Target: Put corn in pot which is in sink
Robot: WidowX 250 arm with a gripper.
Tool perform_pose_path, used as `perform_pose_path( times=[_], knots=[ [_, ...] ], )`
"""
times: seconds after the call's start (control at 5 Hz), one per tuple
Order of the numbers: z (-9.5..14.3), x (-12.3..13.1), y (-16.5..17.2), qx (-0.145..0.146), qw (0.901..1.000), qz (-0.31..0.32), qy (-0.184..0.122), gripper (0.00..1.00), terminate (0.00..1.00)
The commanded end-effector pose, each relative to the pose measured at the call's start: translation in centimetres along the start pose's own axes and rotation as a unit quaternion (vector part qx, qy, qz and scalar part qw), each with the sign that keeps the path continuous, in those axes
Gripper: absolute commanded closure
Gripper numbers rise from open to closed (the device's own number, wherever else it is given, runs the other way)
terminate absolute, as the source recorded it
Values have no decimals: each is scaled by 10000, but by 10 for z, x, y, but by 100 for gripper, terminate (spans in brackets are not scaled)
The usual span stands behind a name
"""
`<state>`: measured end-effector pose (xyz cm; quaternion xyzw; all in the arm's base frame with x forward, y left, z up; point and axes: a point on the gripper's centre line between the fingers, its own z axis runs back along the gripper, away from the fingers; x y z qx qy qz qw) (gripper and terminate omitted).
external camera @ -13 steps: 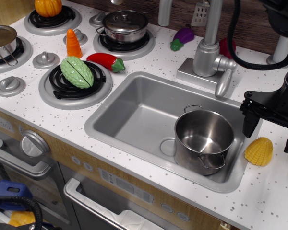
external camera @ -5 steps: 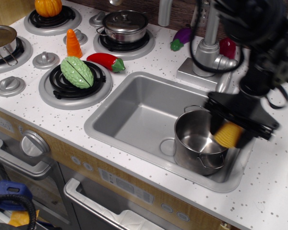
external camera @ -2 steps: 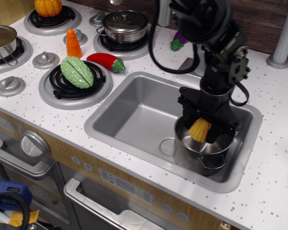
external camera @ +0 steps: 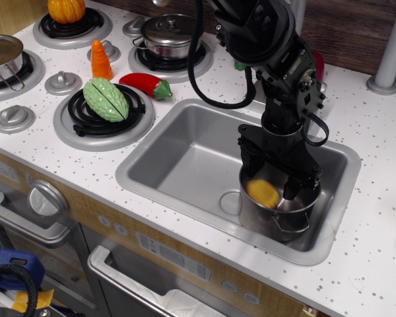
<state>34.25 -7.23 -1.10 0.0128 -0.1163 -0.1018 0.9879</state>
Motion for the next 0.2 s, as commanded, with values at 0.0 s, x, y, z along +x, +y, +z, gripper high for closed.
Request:
perform_pose_path(
  times=[0.0],
  knots=[
    [9,8,-3,-34,9998,18,-177,0,100]
  ],
)
